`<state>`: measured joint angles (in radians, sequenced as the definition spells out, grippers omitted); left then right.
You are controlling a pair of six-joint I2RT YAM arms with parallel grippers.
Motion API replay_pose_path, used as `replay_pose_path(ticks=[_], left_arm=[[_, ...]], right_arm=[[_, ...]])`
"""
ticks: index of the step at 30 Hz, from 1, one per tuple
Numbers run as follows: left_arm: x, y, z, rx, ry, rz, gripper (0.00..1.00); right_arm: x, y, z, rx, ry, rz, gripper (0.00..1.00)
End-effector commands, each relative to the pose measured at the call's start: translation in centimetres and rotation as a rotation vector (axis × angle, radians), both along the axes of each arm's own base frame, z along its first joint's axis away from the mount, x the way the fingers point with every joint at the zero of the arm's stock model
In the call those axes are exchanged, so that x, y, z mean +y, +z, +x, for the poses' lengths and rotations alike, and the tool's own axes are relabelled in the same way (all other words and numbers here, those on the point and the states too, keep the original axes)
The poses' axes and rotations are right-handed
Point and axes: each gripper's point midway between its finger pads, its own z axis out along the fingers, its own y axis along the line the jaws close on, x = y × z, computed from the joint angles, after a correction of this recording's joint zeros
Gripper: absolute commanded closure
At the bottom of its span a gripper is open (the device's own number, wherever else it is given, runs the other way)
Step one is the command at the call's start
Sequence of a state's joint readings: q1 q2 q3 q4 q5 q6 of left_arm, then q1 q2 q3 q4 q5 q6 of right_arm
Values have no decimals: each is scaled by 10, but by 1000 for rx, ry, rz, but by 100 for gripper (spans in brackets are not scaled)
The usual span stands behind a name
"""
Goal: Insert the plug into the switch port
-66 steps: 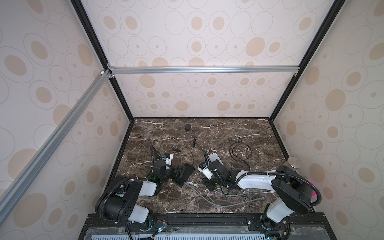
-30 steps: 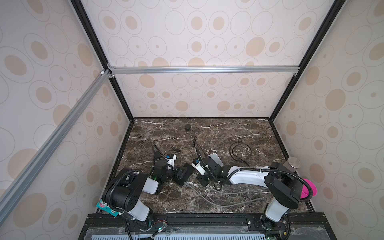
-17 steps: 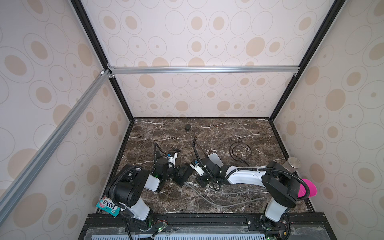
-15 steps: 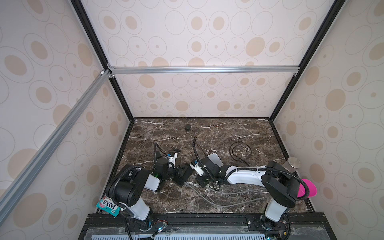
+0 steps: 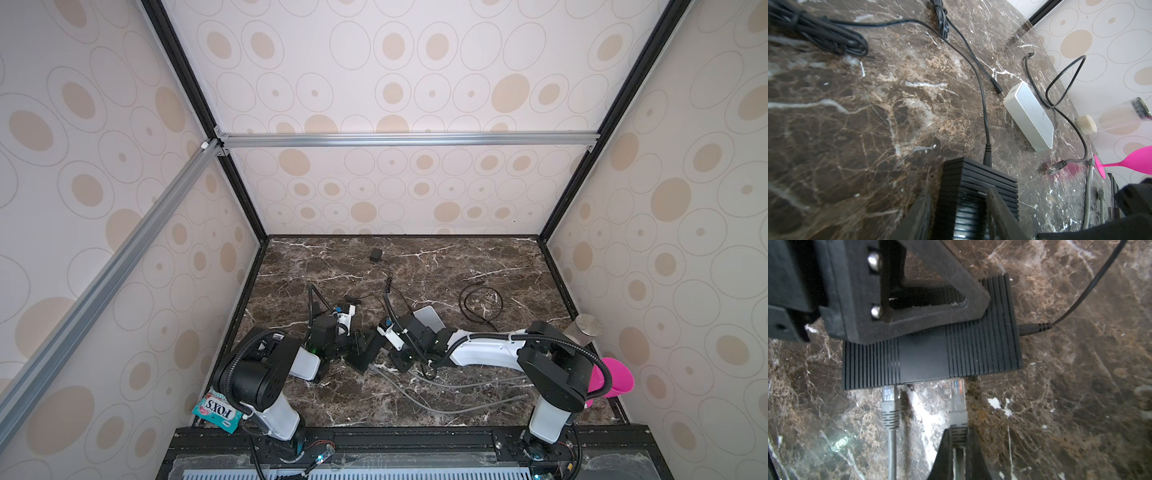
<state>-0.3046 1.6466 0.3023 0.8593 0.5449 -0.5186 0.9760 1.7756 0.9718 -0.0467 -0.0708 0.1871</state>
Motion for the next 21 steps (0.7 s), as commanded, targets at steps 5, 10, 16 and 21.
replay_pose_path(ticks=[5, 10, 16, 21], left_arm=[[5, -27, -15, 114, 0, 42, 56], [5, -28, -15, 114, -2, 42, 56], [4, -27, -15, 114, -6, 39, 56], [4, -27, -16, 116, -9, 37, 56]], right_arm=[[1, -4, 0, 4, -11, -30, 100], [-5, -5, 4, -11, -39, -62, 100], [-5, -4, 9, -27, -47, -71, 100], [-2, -1, 13, -43, -45, -74, 100]])
